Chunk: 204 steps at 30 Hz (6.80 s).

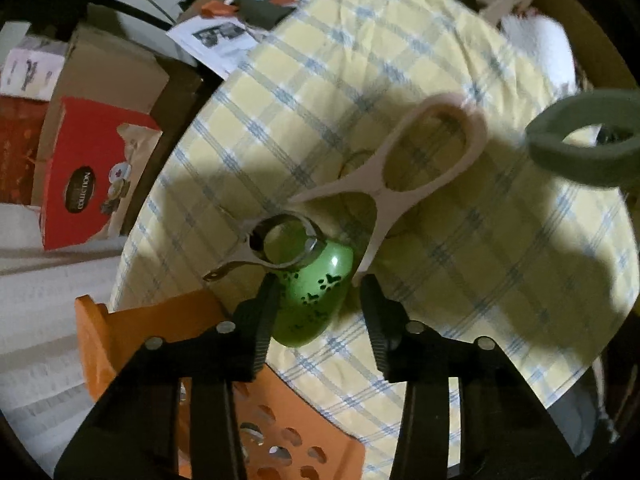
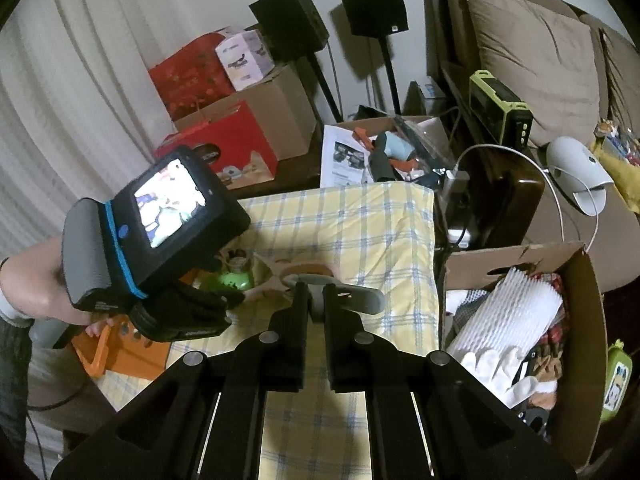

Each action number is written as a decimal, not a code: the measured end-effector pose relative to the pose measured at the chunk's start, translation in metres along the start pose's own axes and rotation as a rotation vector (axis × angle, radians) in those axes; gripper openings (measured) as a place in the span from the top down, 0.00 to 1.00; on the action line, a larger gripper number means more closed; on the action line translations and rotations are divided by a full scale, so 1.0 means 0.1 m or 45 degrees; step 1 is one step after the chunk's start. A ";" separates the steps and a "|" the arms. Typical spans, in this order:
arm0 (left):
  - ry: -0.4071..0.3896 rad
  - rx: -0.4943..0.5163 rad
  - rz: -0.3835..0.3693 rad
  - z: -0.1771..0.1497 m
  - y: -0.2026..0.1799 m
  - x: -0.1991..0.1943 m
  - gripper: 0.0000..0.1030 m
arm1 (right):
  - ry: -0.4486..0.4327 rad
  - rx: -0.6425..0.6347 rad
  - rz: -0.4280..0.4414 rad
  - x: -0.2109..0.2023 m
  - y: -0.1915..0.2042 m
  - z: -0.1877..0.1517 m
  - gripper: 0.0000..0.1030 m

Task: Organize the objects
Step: 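Move the left tool to the green egg while the right grasps the grey clip, then lift the green egg with the left gripper over the basket while the right carries the grey clip, then open both grippers to drop the green egg and grey clip into the basket, then move the right tool to the pink clip while the left moves to the silver clip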

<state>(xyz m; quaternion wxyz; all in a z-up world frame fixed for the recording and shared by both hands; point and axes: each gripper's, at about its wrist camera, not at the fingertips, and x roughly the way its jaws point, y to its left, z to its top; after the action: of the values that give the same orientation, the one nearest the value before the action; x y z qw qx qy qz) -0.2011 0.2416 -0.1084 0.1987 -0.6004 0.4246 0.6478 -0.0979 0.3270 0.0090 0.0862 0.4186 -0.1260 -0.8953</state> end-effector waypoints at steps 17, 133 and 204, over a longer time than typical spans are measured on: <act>0.034 -0.018 -0.100 0.03 0.02 0.14 0.69 | 0.003 -0.003 0.004 -0.03 0.01 -0.03 0.94; -0.639 -0.999 -0.266 -3.11 1.75 -0.51 0.01 | 0.047 -0.431 -0.030 0.62 2.52 -0.15 0.14; -0.744 -0.812 -0.492 -1.55 1.15 -0.95 0.00 | 0.317 -0.016 -0.326 1.44 0.36 0.19 0.07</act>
<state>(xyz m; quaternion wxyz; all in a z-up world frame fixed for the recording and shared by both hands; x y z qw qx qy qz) -0.1761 0.0785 0.0299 0.2325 -0.4919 0.0113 0.8389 -0.2023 0.2580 -0.0727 -0.0112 0.5381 -0.0545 -0.8410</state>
